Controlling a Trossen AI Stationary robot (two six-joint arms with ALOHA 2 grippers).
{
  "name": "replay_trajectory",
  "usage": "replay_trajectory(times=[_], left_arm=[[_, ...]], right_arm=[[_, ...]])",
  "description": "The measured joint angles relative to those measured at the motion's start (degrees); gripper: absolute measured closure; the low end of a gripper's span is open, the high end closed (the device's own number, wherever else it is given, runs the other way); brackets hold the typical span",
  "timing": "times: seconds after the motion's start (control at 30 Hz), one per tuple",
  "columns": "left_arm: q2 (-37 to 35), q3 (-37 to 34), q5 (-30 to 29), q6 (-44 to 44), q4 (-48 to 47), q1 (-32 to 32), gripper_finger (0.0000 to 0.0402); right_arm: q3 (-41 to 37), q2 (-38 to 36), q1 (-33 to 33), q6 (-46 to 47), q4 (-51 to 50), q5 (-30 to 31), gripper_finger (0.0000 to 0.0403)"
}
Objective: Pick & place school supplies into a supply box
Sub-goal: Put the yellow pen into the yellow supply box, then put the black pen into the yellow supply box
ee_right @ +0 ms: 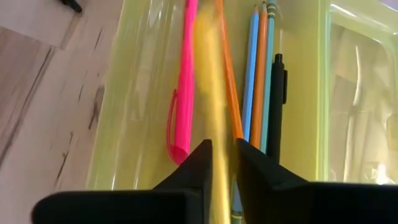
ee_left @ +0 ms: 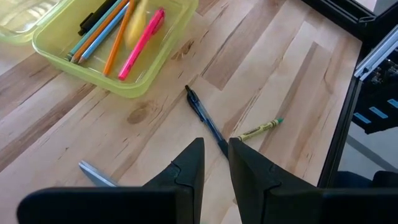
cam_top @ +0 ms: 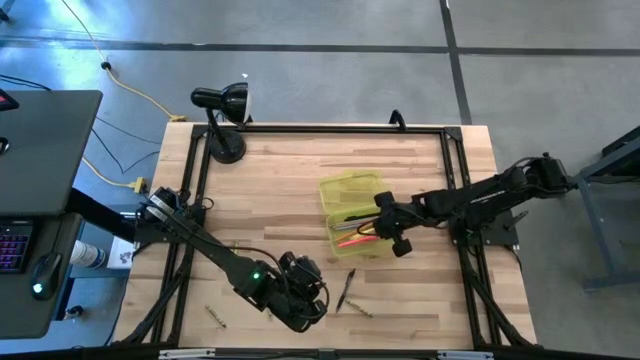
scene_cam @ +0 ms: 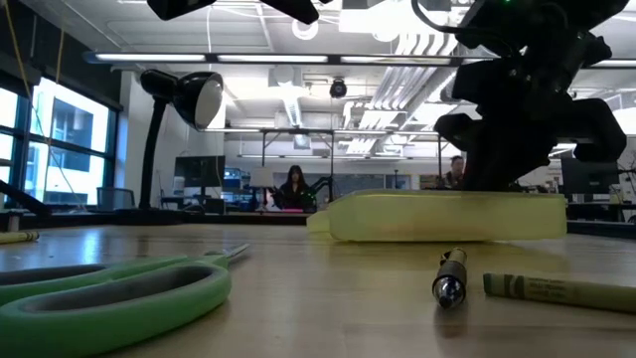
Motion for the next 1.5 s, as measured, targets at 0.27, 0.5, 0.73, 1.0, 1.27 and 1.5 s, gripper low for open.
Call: replay_trajectory(times=[0.27, 0.5, 0.73, 1.0, 1.27, 1.5], left_arm=[[0.0, 0.0, 0.1, -0.1, 0.0, 0.0, 0.0296], [0.0, 0.0, 0.1, -0.1, 0.0, 0.0, 0.0296], [0.0, 0.0, 0.0, -0.3, 0.0, 0.0, 0.0296], [0.0, 0.0, 0.1, -0.1, 0.0, 0.0, 0.0296], [0.0, 0.0, 1.7, -0.2, 0.1, 0.0, 0.0296], [0.0, 0.0, 1.7, -0.2, 0.1, 0.0, 0.0296]], right_arm=[[0.1, 0.0, 0.0, 0.0, 0.2, 0.0, 0.0312], [4.5, -0.1, 3.8, -1.4, 0.4, -2.5, 0.03], [8.2, 0.0, 12.7, -4.5, 2.1, -6.9, 0.03], [8.2, 8.5, 21.2, -6.0, 17.4, -5.9, 0.0311], [12.7, 19.7, 21.4, -5.6, 17.4, -10.2, 0.0324], [23.4, 27.6, 19.3, -5.6, 5.2, -5.7, 0.0325]])
